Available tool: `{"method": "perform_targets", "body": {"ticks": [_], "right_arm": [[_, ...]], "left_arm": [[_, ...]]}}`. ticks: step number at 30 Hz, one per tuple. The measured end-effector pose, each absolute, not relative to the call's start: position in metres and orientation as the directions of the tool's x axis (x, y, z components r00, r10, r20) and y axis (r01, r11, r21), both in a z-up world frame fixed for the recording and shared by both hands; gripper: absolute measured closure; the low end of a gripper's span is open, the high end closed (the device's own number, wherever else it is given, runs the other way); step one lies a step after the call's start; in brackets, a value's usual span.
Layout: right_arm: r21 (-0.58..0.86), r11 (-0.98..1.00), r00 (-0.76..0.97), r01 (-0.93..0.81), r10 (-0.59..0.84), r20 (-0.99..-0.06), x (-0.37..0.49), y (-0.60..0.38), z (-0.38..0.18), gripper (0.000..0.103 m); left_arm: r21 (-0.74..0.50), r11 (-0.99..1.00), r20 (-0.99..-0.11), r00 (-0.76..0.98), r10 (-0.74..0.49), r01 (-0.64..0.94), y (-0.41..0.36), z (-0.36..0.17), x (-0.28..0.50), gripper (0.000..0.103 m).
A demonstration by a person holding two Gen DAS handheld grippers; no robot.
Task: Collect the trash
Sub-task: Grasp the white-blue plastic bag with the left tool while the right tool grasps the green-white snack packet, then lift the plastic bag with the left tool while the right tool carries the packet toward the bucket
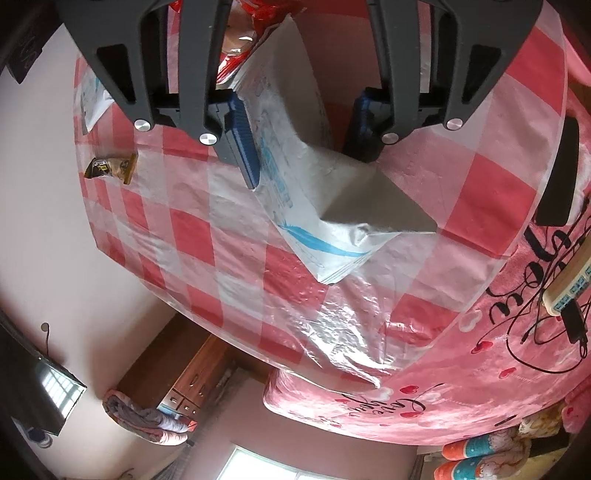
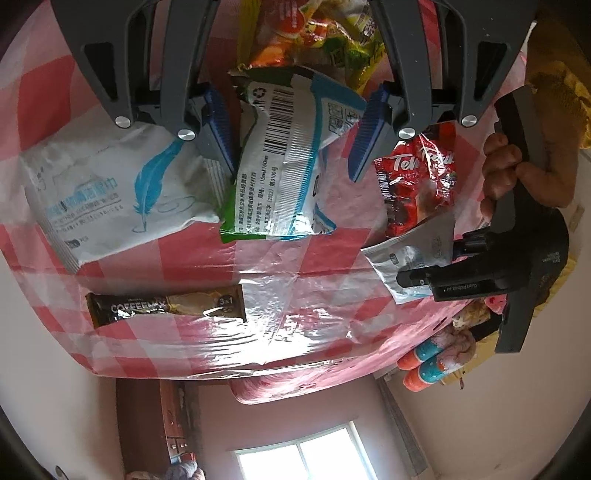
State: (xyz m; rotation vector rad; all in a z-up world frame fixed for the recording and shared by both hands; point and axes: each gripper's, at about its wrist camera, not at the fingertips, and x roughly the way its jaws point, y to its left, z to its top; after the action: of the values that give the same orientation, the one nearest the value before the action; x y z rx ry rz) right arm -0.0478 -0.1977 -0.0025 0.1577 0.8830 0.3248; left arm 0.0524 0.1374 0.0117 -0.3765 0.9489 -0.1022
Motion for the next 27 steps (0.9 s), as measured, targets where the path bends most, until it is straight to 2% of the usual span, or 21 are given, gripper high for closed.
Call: {"method": "perform_targets", "body": {"ticks": [6,9,17,27], "right_arm": [[0.24,0.946,0.596,-0.219,0.324,-0.735,-0.044,-0.193,-0.003,0.047],[0.239,0.947,0.595,-0.216,0.322,-0.737,-0.042,-0.193,-0.003,0.055],[0.26,0.94,0.596,-0.22,0.34,-0.727,-0.039,-0.199,-0.003,0.062],[0.337,0.913,0.625,-0.231,0.404,-0.668,-0.047,-0.214,0.002,0.066]], "left_arm": [[-0.344,0.937,-0.77,0.59,-0.245,-0.06,0.133,0.013,0.051,0.065],[-0.35,0.935,-0.766,0.594,-0.247,-0.062,0.134,0.013,0.048,0.067],[-0.356,0.932,-0.755,0.607,-0.247,-0.064,0.139,0.02,0.037,0.07],[-0.359,0.931,-0.731,0.639,-0.24,-0.062,0.151,0.037,0.013,0.072]]}}
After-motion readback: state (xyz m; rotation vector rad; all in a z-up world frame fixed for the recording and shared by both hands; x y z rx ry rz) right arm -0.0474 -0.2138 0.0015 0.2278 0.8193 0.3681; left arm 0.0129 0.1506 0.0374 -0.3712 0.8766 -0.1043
